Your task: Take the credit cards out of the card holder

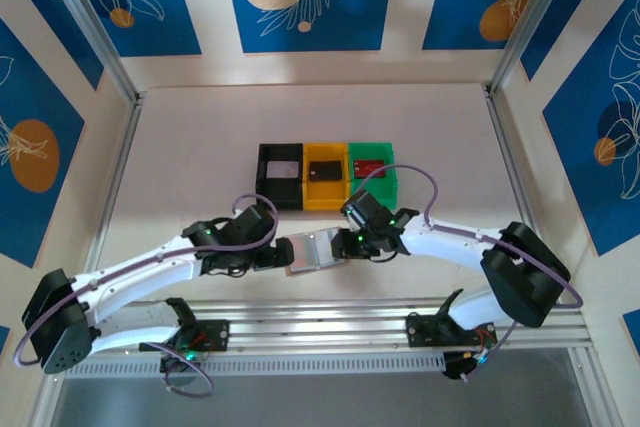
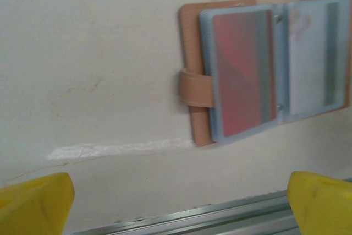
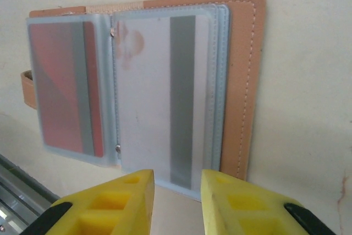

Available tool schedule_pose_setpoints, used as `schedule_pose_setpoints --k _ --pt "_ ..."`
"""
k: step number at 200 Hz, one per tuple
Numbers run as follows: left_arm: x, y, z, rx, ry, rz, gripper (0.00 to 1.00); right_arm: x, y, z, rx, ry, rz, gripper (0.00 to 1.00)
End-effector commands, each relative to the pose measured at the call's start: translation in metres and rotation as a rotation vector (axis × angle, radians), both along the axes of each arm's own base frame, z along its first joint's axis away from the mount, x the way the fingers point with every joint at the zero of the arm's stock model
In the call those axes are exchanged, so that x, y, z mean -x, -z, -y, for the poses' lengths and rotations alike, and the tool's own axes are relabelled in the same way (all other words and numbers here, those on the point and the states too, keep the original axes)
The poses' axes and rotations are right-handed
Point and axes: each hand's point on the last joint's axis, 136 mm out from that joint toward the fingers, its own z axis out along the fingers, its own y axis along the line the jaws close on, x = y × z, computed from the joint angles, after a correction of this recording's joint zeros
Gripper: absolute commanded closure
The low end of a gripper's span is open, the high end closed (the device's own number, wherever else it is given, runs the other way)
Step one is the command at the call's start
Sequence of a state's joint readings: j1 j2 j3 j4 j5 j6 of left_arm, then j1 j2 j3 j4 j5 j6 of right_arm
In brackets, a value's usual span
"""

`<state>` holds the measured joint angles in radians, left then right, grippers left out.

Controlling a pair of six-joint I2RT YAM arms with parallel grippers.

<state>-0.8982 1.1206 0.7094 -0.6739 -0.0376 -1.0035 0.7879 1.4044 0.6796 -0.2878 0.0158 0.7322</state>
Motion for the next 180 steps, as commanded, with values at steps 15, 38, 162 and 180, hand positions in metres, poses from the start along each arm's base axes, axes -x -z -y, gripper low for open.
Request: schedule_pose_setpoints --k 15,38,162,180 --pt "0.006 0.016 -0.004 -0.065 -0.032 -0.078 0.02 -0.007 0.001 -0.001 0.017 0.017 -0.013 0.70" --pt "0.008 0.023 -0.002 -0.090 -0.026 -0.108 0.02 -0.008 0.004 -0.004 0.020 0.013 -0.025 0.71" --pt "0.019 0.061 -0.007 -0.228 0.015 -0.204 0.02 -0.012 0.010 -0.003 0.046 0.033 -0.027 0.73" --pt "0.020 0.065 -0.007 -0.242 0.020 -0.210 0.02 -0.012 0.010 -0.004 0.041 0.030 -0.020 0.73"
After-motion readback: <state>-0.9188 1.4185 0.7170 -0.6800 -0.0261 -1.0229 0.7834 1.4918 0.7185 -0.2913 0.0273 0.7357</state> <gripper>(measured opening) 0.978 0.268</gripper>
